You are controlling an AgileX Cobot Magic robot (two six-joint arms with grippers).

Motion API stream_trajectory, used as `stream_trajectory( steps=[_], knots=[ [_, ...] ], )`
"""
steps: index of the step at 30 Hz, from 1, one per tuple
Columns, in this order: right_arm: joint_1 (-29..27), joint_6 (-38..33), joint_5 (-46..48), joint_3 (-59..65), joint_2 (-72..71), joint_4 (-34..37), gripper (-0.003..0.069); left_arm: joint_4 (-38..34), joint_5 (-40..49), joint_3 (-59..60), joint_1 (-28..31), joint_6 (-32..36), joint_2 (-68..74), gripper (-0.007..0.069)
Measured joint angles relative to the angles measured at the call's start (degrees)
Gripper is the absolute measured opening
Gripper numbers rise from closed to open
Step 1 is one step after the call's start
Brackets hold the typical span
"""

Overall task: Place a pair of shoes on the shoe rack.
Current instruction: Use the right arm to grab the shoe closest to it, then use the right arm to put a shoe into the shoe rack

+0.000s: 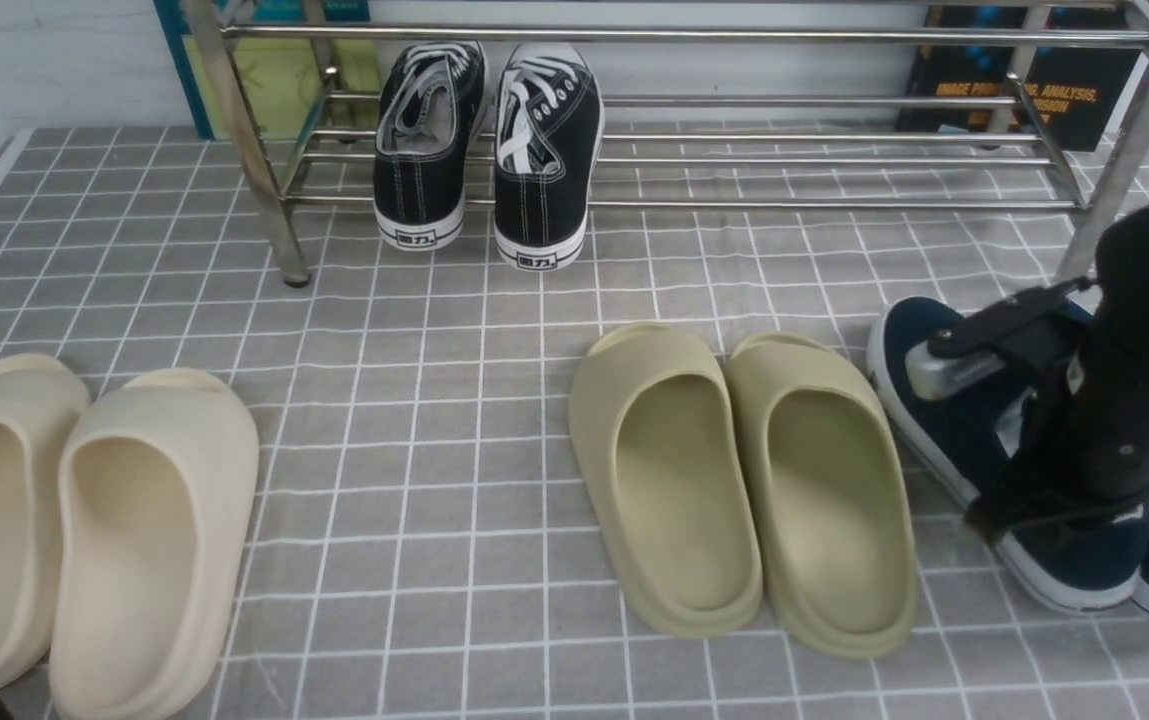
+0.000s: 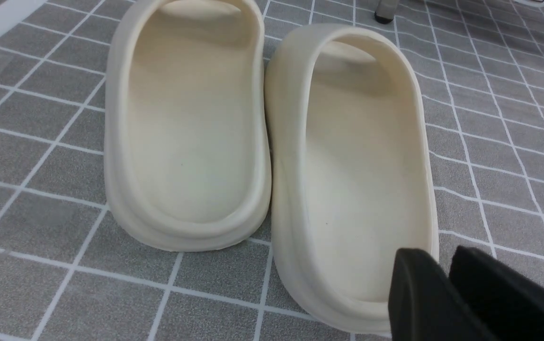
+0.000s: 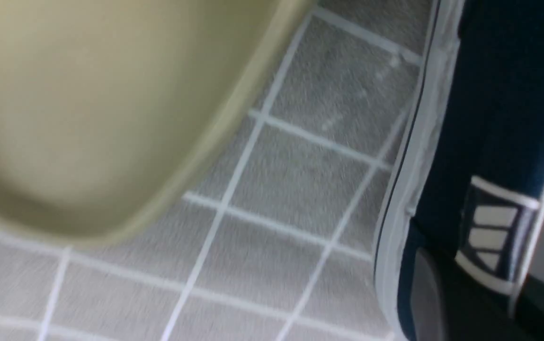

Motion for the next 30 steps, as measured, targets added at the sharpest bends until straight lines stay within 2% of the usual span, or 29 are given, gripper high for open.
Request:
stream_trajectory(
  steps=[5,11,17,26,30],
  knots=[
    [0.0,0.0,4.6,-8.5,-5.0,0.7,0.0040,0.0,0.0,0.0,0.0,0.0,0.0,0.0112],
    [0.0,0.0,6.1,-18.5,-3.1,0.5,0.0040,0.0,0.0,0.0,0.0,0.0,0.0,0.0112],
    [0.1,-1.2,13.8,-27.2,5.7,1.1,0.0040,0.0,0.0,0.0,0.0,0.0,0.0,0.0117],
    [0.1,-2.7,17.4,-35.7,15.7,1.6,0.0040,0.0,0.0,0.0,0.0,0.0,0.0,0.0122],
    [0.0,-2.7,17.5,-41.0,20.6,4.1,0.0040,0.0,0.0,0.0,0.0,0.0,0.0,0.0122]
  ],
)
